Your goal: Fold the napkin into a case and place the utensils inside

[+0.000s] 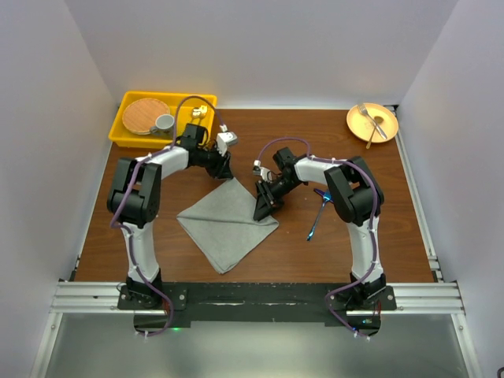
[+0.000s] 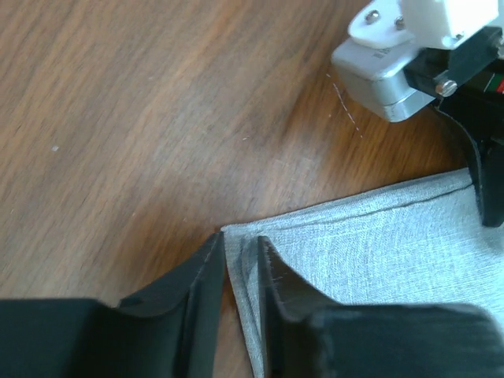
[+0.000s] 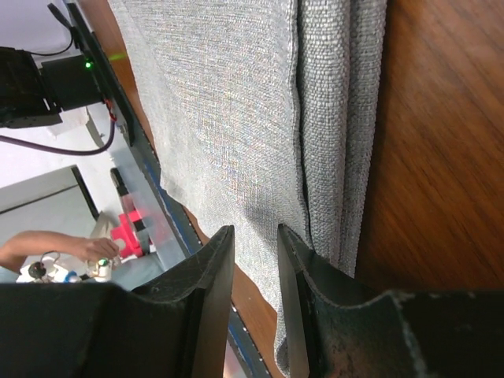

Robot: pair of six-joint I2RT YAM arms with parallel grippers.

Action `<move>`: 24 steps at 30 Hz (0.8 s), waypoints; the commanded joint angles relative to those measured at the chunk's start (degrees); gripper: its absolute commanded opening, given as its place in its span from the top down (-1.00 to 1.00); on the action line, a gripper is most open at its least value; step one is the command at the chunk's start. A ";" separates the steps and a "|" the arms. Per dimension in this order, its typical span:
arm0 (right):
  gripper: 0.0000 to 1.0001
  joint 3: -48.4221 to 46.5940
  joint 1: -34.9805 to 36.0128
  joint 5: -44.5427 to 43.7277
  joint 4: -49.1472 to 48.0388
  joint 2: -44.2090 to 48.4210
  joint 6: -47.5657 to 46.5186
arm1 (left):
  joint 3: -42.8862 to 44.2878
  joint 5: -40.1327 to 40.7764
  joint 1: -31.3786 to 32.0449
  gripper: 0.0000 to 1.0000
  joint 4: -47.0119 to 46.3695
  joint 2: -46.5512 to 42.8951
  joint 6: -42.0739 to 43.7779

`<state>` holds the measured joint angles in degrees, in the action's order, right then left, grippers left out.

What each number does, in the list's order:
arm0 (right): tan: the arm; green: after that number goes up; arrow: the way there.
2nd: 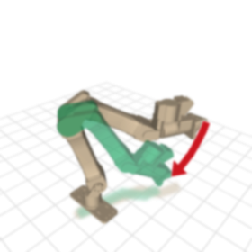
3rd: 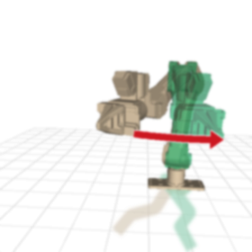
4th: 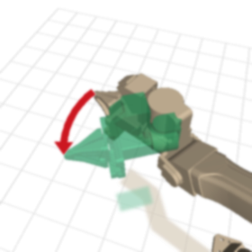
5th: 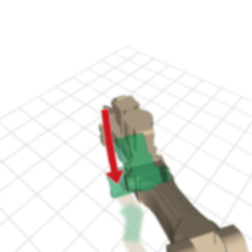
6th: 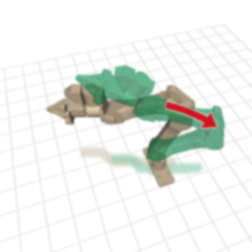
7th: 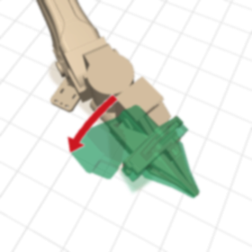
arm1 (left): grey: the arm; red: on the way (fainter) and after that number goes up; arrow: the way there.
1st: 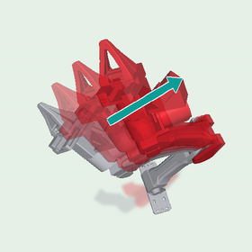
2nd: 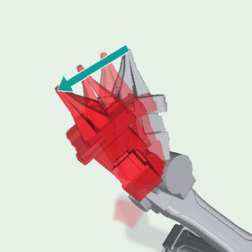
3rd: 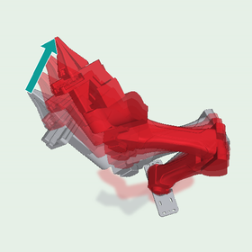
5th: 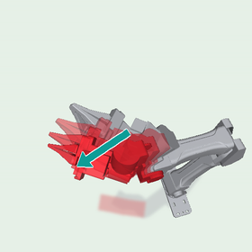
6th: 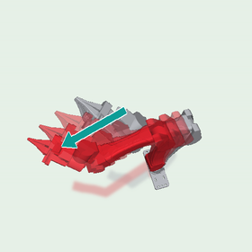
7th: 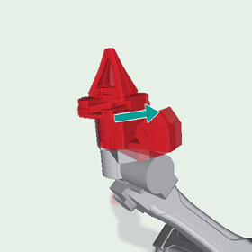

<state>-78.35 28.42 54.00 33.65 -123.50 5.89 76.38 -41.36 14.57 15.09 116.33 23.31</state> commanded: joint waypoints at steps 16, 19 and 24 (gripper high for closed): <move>0.39 2.67 -0.74 -2.76 -4.21 -1.30 1.58 | -36.48 -24.29 -2.36 -0.10 -36.87 -23.97 -55.10; 0.39 2.67 -0.74 -3.55 -4.03 -1.04 1.32 | -35.86 -23.24 0.19 -0.19 -42.41 -19.84 -59.43; 0.39 3.29 -0.92 -4.25 -4.47 -1.39 1.23 | -35.59 -23.15 2.83 -0.22 -43.48 -16.76 -60.74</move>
<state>-76.49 27.68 55.11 30.46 -123.63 8.38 39.66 -62.89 16.21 -21.21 98.17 -31.97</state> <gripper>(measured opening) 0.302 0.608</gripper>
